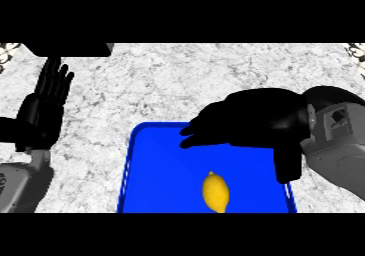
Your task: Pick the lemon from the tray and place it in the pot
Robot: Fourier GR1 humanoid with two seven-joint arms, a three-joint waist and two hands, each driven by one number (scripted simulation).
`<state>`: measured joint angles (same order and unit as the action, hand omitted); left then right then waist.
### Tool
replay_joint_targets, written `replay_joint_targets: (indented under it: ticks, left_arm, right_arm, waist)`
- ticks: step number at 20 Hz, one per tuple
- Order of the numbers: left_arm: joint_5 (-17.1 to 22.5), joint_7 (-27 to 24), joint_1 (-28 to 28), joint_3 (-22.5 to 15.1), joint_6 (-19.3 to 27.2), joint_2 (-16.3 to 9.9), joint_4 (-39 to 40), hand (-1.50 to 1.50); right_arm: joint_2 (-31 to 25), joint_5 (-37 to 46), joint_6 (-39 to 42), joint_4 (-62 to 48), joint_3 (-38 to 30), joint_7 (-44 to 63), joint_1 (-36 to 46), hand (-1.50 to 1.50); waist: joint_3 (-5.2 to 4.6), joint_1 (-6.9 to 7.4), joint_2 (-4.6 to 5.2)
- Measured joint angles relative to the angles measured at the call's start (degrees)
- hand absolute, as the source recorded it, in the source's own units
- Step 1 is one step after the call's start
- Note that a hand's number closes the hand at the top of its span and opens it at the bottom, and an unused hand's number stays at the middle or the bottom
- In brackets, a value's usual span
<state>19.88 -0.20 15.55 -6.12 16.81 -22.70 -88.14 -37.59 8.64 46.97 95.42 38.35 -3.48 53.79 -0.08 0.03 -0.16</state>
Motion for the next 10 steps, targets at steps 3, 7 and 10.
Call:
replay_joint_targets:
  ticks: [3,7,10]
  left_arm:
    - [-0.51,-0.32,0.24,0.33,-0.44,0.60,0.75,0.00]
    - [-1.09,-1.02,0.24,1.13,-1.16,1.44,1.78,0.00]
    - [-1.35,0.03,0.23,1.73,-1.55,1.53,0.78,0.00]
  right_arm:
    - [3.62,1.98,1.73,1.39,1.77,5.51,-1.12,-1.50]
    - [7.22,4.78,3.81,2.90,2.81,11.57,-3.99,-1.50]
    - [8.88,6.56,5.55,4.42,3.46,14.82,-6.95,-1.50]
  waist:
    - [0.02,-0.06,0.01]
    - [0.03,-0.10,0.04]
    - [0.05,-0.09,0.03]
